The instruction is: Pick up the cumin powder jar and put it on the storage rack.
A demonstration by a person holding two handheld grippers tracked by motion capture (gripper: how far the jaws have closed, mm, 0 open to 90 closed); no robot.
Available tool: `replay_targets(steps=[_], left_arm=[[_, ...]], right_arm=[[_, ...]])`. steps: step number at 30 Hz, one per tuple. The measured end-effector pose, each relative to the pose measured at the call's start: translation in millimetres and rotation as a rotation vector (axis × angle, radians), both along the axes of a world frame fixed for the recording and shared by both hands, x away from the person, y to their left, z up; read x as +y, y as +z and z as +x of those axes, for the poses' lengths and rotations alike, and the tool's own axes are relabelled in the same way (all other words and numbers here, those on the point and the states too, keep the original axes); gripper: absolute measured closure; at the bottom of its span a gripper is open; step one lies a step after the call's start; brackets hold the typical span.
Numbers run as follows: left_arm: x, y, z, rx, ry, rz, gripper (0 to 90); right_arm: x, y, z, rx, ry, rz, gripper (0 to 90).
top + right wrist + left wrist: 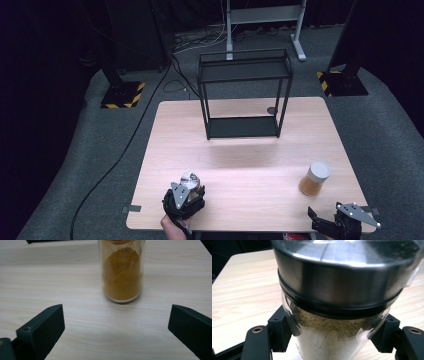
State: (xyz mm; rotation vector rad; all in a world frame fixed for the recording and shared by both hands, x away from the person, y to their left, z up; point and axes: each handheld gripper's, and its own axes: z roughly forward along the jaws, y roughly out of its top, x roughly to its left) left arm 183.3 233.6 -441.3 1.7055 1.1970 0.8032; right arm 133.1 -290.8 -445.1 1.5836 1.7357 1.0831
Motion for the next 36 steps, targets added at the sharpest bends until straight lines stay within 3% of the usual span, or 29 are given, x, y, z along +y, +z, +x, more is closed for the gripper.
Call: replay_targets(steps=[17, 36], left_arm=[[6.1, 34.7, 12.8, 0.009, -0.075, 0.01, 29.9], [1.0, 50.9, 28.1, 0.0, -0.127, 0.037, 29.9]], right_arm=[[-0.1, -0.1, -0.1, 0.002, -0.005, -0.004, 0.0], [-0.1, -1.7, 0.8, 0.007, -0.009, -0.003, 0.0]])
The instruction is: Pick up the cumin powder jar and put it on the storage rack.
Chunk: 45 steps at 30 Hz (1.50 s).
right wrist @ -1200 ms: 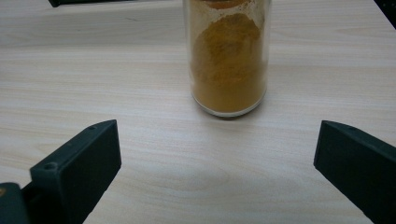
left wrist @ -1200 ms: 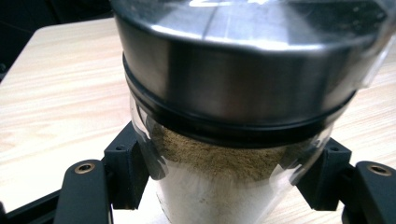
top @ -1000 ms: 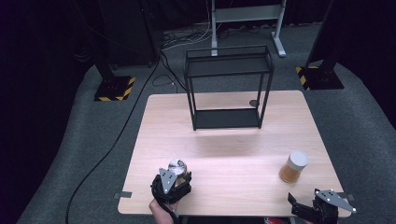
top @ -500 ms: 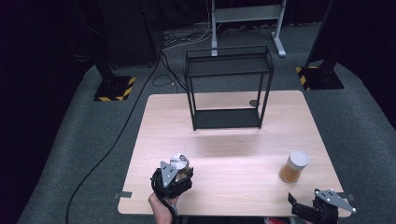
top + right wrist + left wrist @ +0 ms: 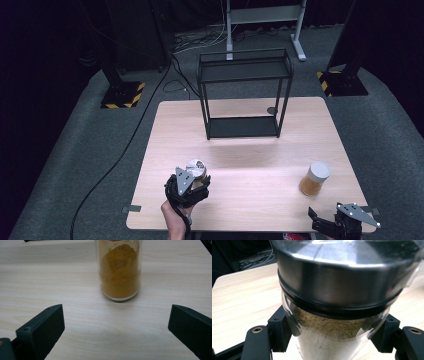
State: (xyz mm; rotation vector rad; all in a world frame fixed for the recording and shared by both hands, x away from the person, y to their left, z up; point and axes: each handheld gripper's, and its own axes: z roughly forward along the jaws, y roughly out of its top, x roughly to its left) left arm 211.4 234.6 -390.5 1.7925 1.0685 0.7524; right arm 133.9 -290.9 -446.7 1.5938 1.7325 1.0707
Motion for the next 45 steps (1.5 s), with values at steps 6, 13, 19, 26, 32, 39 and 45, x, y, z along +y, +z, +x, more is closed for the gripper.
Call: replay_targets(steps=[6, 13, 19, 26, 32, 39, 45], left_arm=[[-1.3, 6.3, 8.4, -0.005, -0.018, 0.008, 29.9], [-1.8, 13.4, 19.1, -0.01, -0.034, 0.01, 29.9], [-1.9, 19.7, 33.0, -0.009, -0.041, 0.008, 29.9], [-3.2, 25.4, 42.2, -0.014, -0.048, 0.017, 29.9], [-4.3, 30.7, 52.7, -0.014, -0.061, 0.021, 29.9], [-8.2, 35.6, 63.7, -0.013, -0.073, 0.034, 29.9], [-10.9, 40.3, 77.1, -0.008, -0.074, 0.024, 29.9]], right_arm=[[-0.3, 0.1, 0.5, 0.005, -0.001, 0.0, 0.0], [-1.6, -0.4, 0.7, 0.006, -0.003, 0.002, 0.0], [-0.3, -0.3, 2.4, 0.017, -0.001, -0.006, 0.0], [-0.8, -0.2, 1.8, 0.015, -0.006, -0.006, 0.0], [-0.9, -0.1, 2.0, 0.018, -0.009, -0.006, 0.0], [-1.3, 0.1, 1.4, 0.016, -0.012, -0.006, 0.0], [-1.6, -0.5, 1.5, 0.016, -0.012, -0.002, 0.0]])
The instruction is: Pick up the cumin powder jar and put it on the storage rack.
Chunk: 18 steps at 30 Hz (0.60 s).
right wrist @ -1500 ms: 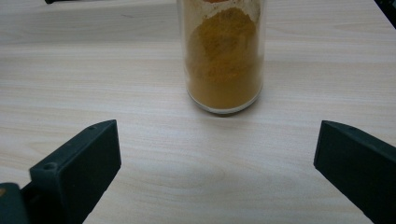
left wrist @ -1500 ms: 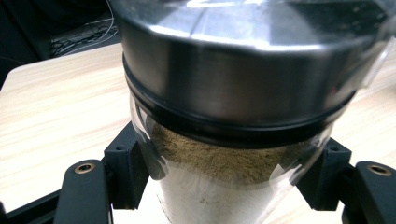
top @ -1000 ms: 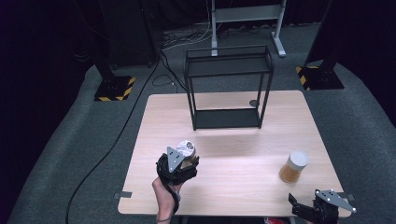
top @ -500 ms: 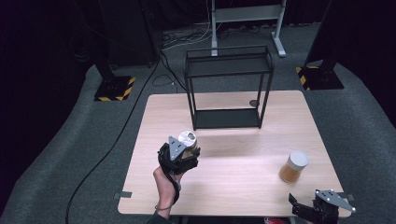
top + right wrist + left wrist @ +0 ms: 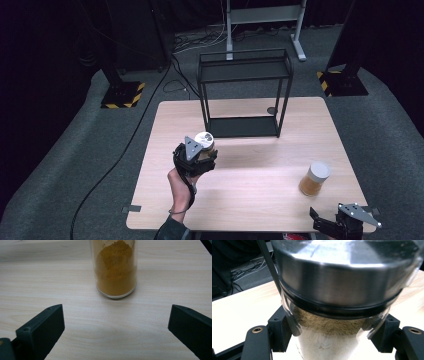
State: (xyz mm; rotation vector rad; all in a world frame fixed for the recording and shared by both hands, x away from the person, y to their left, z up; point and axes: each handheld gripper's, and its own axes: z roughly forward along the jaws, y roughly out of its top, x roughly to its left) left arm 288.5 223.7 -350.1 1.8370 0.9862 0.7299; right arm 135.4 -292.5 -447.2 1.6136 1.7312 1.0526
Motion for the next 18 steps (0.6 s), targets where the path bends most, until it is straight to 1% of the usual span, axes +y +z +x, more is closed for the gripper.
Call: replay_targets(steps=[10, 12, 14, 18], left_arm=[[-4.4, 9.9, 18.4, 0.003, 0.002, 0.007, 29.9], [-5.8, 13.7, 24.1, -0.001, 0.0, 0.017, 29.9], [-6.3, 14.2, 25.4, -0.001, 0.001, 0.015, 29.9], [-8.7, 18.9, 34.1, 0.003, 0.002, 0.023, 29.9]], right_arm=[[-0.7, 0.2, -0.2, -0.001, -0.002, 0.002, 0.0], [-0.8, 0.2, -0.1, 0.001, -0.002, 0.002, 0.0], [-1.0, 0.4, 0.0, 0.002, -0.001, 0.002, 0.0], [-1.4, 1.1, -0.3, 0.001, -0.002, 0.001, 0.0]])
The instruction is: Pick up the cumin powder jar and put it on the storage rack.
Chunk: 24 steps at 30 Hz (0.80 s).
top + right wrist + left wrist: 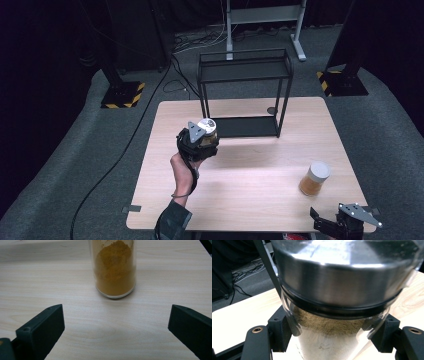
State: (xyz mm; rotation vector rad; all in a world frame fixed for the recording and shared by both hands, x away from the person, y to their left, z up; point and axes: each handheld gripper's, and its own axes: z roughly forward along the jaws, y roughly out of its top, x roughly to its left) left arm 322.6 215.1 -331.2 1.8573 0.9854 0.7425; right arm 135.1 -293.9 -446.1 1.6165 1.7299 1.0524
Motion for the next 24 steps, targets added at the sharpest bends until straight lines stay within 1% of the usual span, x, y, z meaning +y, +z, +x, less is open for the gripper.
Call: replay_targets(steps=[7, 10, 14, 17, 20, 24], left_arm=[[-6.8, 8.6, 15.5, 0.002, -0.009, 0.013, 29.9], [-9.4, 11.6, 21.3, 0.002, -0.015, 0.01, 29.9], [-14.5, 17.2, 29.4, 0.003, -0.021, 0.022, 29.9], [-17.0, 20.1, 33.6, -0.001, -0.021, 0.023, 29.9], [-20.6, 24.4, 37.8, -0.002, -0.024, 0.041, 29.9], [-23.4, 28.8, 43.0, -0.004, -0.025, 0.048, 29.9]], right_arm=[[-1.2, 0.4, -0.5, 0.0, -0.006, 0.001, 0.0], [-1.7, 0.4, -0.4, 0.001, -0.007, 0.001, 0.0], [-2.0, 0.0, 0.1, 0.004, -0.007, 0.003, 0.0], [-2.2, 0.0, 0.1, 0.004, -0.007, 0.003, 0.0], [-3.0, -0.2, -0.4, 0.0, -0.006, 0.005, 0.0], [-3.3, -0.2, -0.4, 0.001, -0.007, 0.004, 0.0]])
